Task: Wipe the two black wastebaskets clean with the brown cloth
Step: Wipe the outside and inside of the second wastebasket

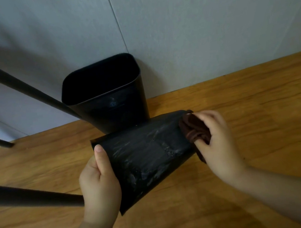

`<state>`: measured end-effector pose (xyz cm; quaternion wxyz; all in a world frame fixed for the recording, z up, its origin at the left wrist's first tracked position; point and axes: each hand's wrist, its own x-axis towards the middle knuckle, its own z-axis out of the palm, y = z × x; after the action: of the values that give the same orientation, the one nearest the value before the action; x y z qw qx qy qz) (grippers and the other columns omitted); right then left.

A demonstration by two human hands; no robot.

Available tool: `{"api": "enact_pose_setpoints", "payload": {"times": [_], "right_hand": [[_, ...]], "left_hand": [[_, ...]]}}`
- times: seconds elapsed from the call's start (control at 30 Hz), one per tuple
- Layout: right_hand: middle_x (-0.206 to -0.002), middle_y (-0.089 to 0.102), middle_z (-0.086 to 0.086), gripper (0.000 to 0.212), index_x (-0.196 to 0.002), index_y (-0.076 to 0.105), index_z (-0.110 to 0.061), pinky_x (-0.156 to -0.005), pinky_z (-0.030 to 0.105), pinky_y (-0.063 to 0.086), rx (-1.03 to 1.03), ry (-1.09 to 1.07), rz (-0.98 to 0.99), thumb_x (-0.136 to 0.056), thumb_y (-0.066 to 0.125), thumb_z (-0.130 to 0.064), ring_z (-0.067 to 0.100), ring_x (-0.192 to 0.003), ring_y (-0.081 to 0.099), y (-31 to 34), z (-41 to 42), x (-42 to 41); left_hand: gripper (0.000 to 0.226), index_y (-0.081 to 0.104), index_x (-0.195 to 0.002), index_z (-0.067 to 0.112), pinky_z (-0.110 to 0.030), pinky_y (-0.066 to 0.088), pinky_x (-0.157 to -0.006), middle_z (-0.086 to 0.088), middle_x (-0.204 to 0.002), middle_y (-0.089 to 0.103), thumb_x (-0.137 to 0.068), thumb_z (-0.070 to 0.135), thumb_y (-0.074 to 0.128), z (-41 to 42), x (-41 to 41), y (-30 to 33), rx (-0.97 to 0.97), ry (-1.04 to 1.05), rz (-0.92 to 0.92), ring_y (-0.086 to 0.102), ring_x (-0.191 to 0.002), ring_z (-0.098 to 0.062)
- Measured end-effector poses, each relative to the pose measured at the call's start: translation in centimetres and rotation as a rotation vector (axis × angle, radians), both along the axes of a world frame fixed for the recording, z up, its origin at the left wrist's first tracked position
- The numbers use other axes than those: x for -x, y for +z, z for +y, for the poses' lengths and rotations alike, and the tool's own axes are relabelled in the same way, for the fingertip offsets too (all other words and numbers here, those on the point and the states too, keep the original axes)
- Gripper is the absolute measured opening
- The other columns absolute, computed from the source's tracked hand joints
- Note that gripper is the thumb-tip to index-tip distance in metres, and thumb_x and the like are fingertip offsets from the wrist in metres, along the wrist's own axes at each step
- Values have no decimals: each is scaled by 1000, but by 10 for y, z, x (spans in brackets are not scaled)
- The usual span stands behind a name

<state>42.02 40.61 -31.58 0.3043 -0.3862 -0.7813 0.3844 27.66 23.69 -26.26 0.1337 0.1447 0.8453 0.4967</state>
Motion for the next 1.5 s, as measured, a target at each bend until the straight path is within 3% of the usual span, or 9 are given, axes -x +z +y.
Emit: {"api": "enact_pose_setpoints", "payload": {"times": [0.27, 0.4, 0.5, 0.6, 0.77, 0.97, 1.2, 1.4, 1.5], "right_hand": [[-131, 41, -17, 50, -126, 56, -38, -101, 23, 41, -240, 638, 12, -79, 56, -22, 7, -123, 41, 25, -66, 6], [-131, 42, -17, 59, -126, 57, -37, -101, 24, 40, -209, 587, 27, -77, 69, -9, 8, -124, 42, 21, -62, 5], [-129, 43, -19, 57, -126, 59, -37, -101, 23, 40, -174, 532, 45, -78, 74, -9, 9, -123, 43, 24, -63, 8], [-128, 44, -18, 57, -127, 58, -34, -104, 27, 41, -119, 463, 62, -79, 73, -7, 10, -125, 44, 25, -58, 11], [-128, 45, -14, 54, -131, 55, -28, -103, 35, 45, -66, 232, 68, -82, 70, -12, 10, -123, 47, 26, -41, 21], [-130, 45, -12, 58, -128, 56, -34, -98, 31, 45, -326, 613, 7, -77, 72, -12, 10, -121, 45, 35, -66, 15], [-129, 46, -12, 51, -128, 57, -28, -100, 36, 46, -199, 290, -9, -80, 68, -13, 10, -122, 46, 21, -31, 8], [-131, 47, -10, 55, -127, 57, -33, -97, 31, 43, -390, 688, -17, -77, 71, -14, 13, -120, 46, 25, -62, 6], [-130, 46, -13, 59, -124, 56, -35, -98, 32, 45, -361, 589, -50, -74, 75, -10, 10, -121, 44, 13, -43, -2]], "left_hand": [[56, 62, -76, 4, -29, 49, -59, -17, -68, 66, -96, 48, 33, 3, -1, 3, -82, -40, -99, 66, -69, -31], [55, 66, -79, 4, -22, 50, -61, -10, -73, 70, -89, 49, 36, -3, -4, 5, -162, -165, -230, 69, -69, -18], [46, 63, -73, 7, -21, 49, -57, -4, -63, 66, -93, 41, 40, -9, -6, -1, -138, -221, -165, 64, -60, -16], [61, 60, -72, 1, -43, 49, -55, -17, -62, 60, -88, 54, 35, -14, -9, -9, -30, -269, -21, 59, -59, -34], [61, 62, -78, 7, -47, 56, -64, -16, -67, 65, -85, 58, 29, -7, -13, -7, 1, -246, 16, 65, -62, -26], [67, 59, -74, 1, -53, 52, -63, -19, -63, 62, -89, 58, 27, -3, -8, -4, -4, -245, 60, 62, -60, -30], [65, 62, -82, 3, -47, 55, -69, -26, -78, 65, -85, 58, 27, -3, -7, -2, 21, -155, -49, 65, -73, -35], [70, 56, -71, -3, -49, 51, -62, -19, -61, 59, -90, 58, 27, 0, -4, 1, 23, -174, 39, 59, -61, -36], [63, 60, -77, 2, -40, 54, -65, -18, -71, 64, -89, 55, 27, -3, -2, -1, 34, -140, -20, 64, -68, -30]]}}
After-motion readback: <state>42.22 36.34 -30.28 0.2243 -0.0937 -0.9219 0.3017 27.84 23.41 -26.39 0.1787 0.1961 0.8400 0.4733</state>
